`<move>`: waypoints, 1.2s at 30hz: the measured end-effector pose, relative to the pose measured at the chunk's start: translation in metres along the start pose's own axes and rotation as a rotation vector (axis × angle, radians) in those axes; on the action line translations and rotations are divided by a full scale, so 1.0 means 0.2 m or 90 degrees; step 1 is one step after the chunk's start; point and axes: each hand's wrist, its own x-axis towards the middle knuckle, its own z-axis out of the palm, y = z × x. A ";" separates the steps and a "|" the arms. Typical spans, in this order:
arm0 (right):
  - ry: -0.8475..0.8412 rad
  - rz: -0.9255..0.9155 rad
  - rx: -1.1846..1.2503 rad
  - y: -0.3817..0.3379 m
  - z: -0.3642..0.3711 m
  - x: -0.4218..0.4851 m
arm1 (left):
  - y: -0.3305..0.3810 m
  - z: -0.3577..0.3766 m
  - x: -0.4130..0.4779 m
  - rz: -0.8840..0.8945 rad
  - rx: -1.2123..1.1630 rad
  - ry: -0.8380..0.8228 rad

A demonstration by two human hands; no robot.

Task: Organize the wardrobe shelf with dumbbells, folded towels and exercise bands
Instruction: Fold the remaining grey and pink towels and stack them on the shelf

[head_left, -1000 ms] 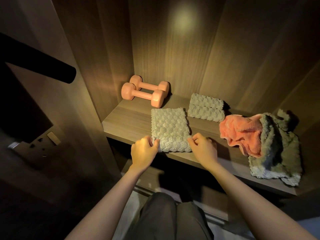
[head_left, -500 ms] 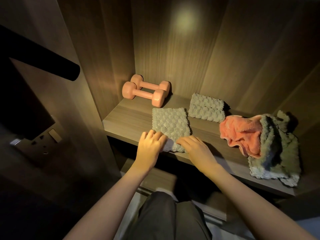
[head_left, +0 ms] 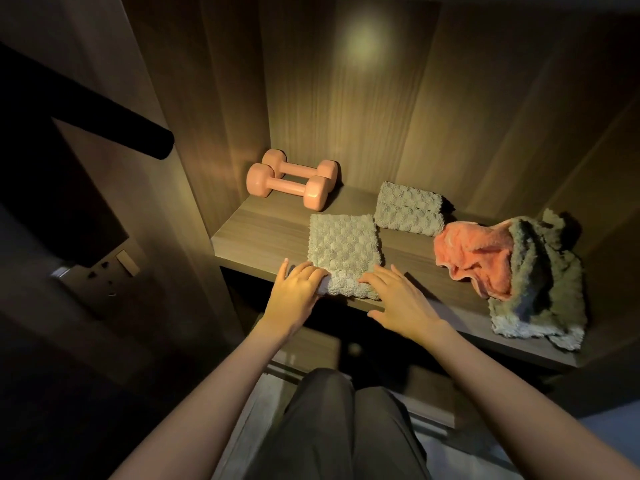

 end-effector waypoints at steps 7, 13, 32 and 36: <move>-0.024 0.138 0.143 0.02 -0.07 -0.10 | 0.03 -0.04 -0.04 -0.059 -0.148 0.010; 0.022 0.277 0.270 0.09 -0.07 -0.12 | 0.07 -0.07 0.02 -0.209 -0.368 -0.068; 0.247 0.386 0.084 0.04 -0.01 0.05 | 0.15 -0.01 0.11 -0.268 -0.156 0.152; 0.247 0.081 0.040 0.03 0.02 0.03 | 0.15 0.02 0.11 0.041 -0.069 0.173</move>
